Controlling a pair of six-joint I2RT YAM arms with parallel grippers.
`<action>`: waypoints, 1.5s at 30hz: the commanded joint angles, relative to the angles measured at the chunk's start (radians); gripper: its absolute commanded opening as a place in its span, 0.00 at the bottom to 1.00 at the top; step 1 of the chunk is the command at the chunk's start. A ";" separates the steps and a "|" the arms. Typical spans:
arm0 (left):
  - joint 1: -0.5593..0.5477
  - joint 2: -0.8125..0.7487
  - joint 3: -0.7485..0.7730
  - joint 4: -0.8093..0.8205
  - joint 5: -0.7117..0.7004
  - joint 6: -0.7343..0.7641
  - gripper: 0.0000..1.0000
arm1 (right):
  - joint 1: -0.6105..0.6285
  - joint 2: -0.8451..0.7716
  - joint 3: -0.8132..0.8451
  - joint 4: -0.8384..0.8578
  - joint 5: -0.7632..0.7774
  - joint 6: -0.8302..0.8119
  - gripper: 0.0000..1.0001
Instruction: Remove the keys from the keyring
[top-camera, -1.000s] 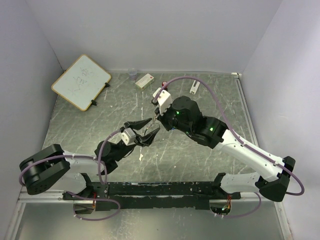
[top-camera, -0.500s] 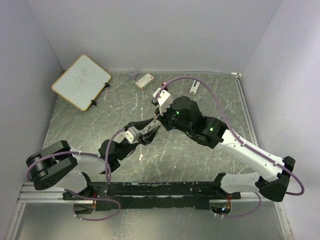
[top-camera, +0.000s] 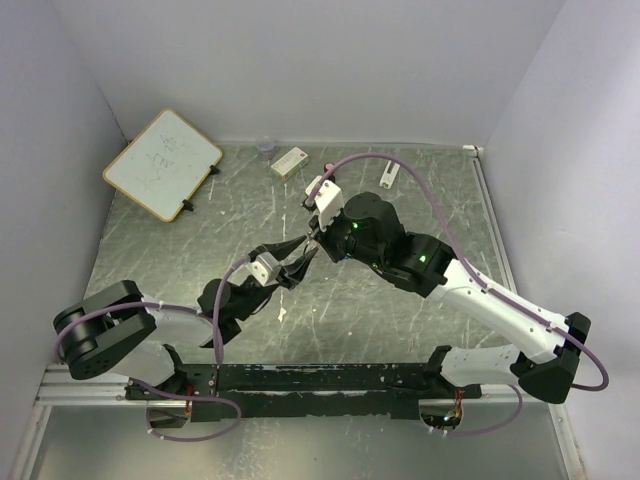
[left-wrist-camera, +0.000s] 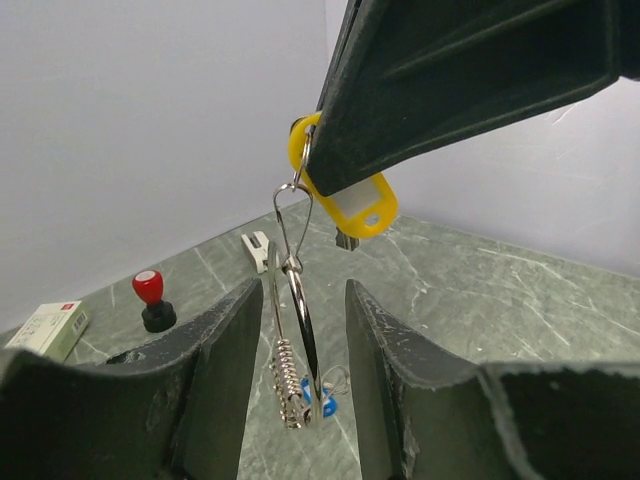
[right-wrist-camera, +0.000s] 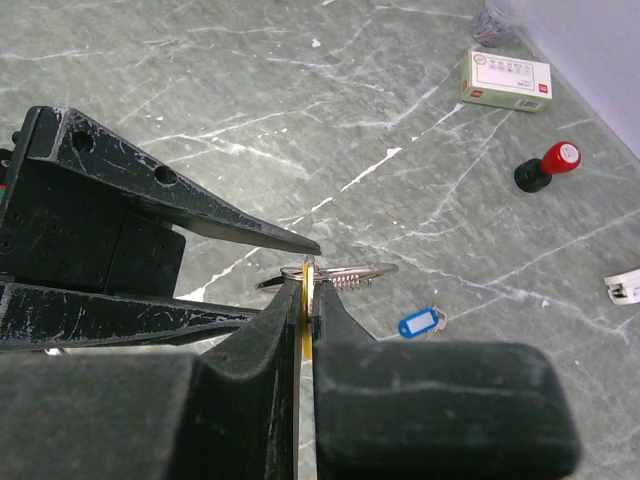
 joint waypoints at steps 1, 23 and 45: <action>-0.004 0.012 0.027 0.242 -0.027 0.015 0.49 | 0.000 -0.007 -0.012 0.028 -0.008 0.010 0.00; -0.004 0.002 0.067 0.239 -0.017 0.014 0.41 | 0.011 0.000 -0.013 0.030 -0.002 0.009 0.00; -0.004 -0.053 0.051 0.229 -0.010 0.033 0.37 | 0.011 -0.001 -0.023 0.037 0.001 0.008 0.00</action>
